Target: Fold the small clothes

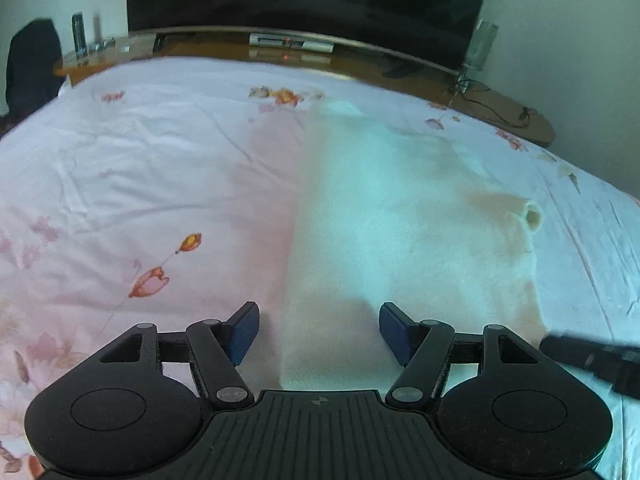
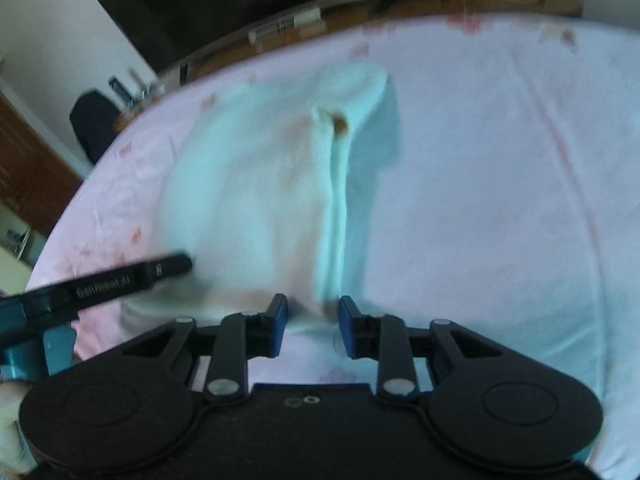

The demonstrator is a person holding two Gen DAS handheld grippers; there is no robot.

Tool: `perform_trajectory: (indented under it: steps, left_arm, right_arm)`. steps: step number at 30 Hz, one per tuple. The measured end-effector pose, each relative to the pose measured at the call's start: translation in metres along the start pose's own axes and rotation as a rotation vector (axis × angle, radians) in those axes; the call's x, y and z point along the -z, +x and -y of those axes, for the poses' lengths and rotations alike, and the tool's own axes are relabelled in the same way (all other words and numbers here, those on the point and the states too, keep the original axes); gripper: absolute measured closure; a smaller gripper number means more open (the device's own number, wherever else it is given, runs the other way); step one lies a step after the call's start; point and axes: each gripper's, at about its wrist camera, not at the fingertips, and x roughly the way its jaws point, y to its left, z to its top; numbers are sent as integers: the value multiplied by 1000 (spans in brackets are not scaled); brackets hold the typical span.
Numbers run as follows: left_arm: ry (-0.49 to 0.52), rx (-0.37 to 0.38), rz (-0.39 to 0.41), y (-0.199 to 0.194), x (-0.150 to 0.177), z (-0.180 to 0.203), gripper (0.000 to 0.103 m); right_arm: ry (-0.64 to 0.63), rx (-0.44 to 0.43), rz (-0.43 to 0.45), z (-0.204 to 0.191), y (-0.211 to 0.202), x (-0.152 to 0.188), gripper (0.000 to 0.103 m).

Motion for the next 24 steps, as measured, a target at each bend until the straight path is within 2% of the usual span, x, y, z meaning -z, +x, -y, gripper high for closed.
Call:
perform_trajectory:
  steps: [4, 6, 8, 11, 13, 15, 16, 19, 22, 24]
  left_arm:
    - [43, -8, 11, -14, 2, 7, 36]
    - [30, -7, -2, -16, 2, 8, 36]
    - [18, -12, -14, -16, 1, 9, 36]
    - [7, -22, -21, -24, 0, 12, 36]
    - [14, -18, -3, -35, -1, 14, 36]
    - [29, -22, 10, -47, -2, 17, 36]
    - [28, -21, 12, -53, -3, 17, 35]
    - [12, -25, 15, -73, -5, 18, 6]
    - [57, -40, 76, -104, -4, 24, 4]
    - [79, -41, 91, -124, -4, 26, 2]
  right_arm:
    - [-55, 35, 88, -17, -22, -4, 67]
    - [-70, 60, 95, -21, -21, -5, 53]
    - [-67, 88, 87, -23, -17, -4, 45]
    - [-58, 149, 62, -23, -9, -5, 45]
    - [-33, 151, 70, -20, -17, -6, 44]
    - [-25, 147, 104, -19, -32, -3, 30]
    - [-32, 159, 116, -21, -38, -2, 26]
    - [-25, 157, 123, -23, -54, -1, 24]
    - [5, 148, 144, -24, -76, 3, 21]
    - [8, 152, 166, -28, -94, 7, 9]
